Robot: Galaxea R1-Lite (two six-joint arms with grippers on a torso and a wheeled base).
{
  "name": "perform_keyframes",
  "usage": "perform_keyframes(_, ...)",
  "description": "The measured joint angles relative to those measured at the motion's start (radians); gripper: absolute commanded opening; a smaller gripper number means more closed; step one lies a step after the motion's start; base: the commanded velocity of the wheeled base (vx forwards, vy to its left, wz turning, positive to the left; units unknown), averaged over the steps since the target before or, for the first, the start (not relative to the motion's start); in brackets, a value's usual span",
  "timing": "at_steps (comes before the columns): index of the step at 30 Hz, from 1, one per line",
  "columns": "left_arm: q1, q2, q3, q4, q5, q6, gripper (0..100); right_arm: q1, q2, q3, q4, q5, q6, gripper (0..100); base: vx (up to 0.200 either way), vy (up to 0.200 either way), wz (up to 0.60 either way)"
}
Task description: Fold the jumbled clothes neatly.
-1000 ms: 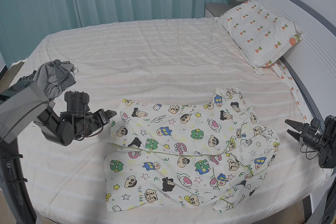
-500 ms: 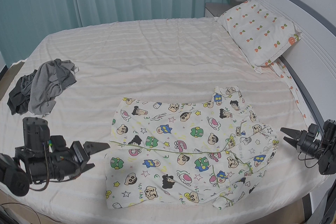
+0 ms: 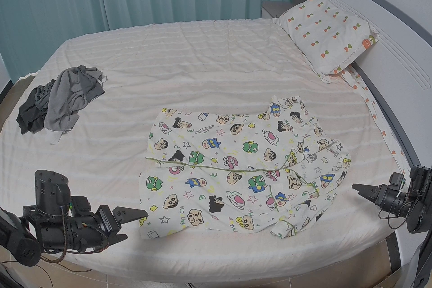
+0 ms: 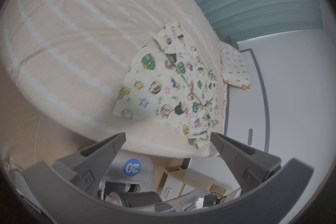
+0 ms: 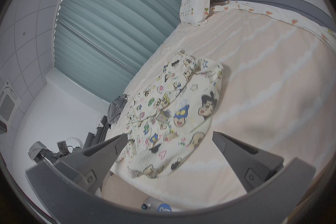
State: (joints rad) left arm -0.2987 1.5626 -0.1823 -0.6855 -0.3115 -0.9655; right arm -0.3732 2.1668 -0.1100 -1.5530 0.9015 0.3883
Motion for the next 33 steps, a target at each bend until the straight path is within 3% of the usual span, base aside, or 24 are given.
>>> perform_keyframes(8, -0.029, 0.125, -0.004, -0.062, 0.035, -0.058, 100, 0.044, 0.010, 0.034, 0.000, -0.001, -0.025, 100, 0.000, 0.000, 0.00)
perform_keyframes(14, -0.071, 0.235, -0.020, -0.160, 0.129, -0.114, 100, 0.090, 0.016, 0.055, 0.000, -0.004, -0.031, 100, 0.000, 0.000, 0.00)
perform_keyframes(18, -0.098, 0.313, -0.023, -0.215, 0.188, -0.123, 100, 0.161, 0.017, 0.070, -0.001, -0.031, -0.034, 100, 0.000, 0.000, 0.00)
perform_keyframes(20, -0.107, 0.345, -0.024, -0.237, 0.206, -0.125, 100, 0.209, 0.018, 0.075, 0.000, -0.076, -0.033, 100, 0.000, 0.000, 0.00)
perform_keyframes(24, -0.117, 0.389, -0.019, -0.271, 0.222, -0.127, 100, 0.343, 0.020, 0.076, 0.000, -0.239, -0.013, 100, 0.000, 0.000, 0.00)
perform_keyframes(26, -0.119, 0.397, -0.016, -0.279, 0.225, -0.127, 100, 0.387, 0.021, 0.073, 0.000, -0.281, -0.002, 100, 0.000, 0.000, 0.00)
perform_keyframes(27, -0.122, 0.411, -0.011, -0.290, 0.231, -0.128, 100, 0.479, 0.021, 0.067, 0.000, -0.373, 0.028, 100, 0.000, 0.000, 0.00)
perform_keyframes(33, -0.128, 0.435, -0.001, -0.313, 0.241, -0.128, 100, 0.706, 0.030, 0.021, 0.000, -0.653, 0.121, 100, 0.000, 0.000, 0.00)
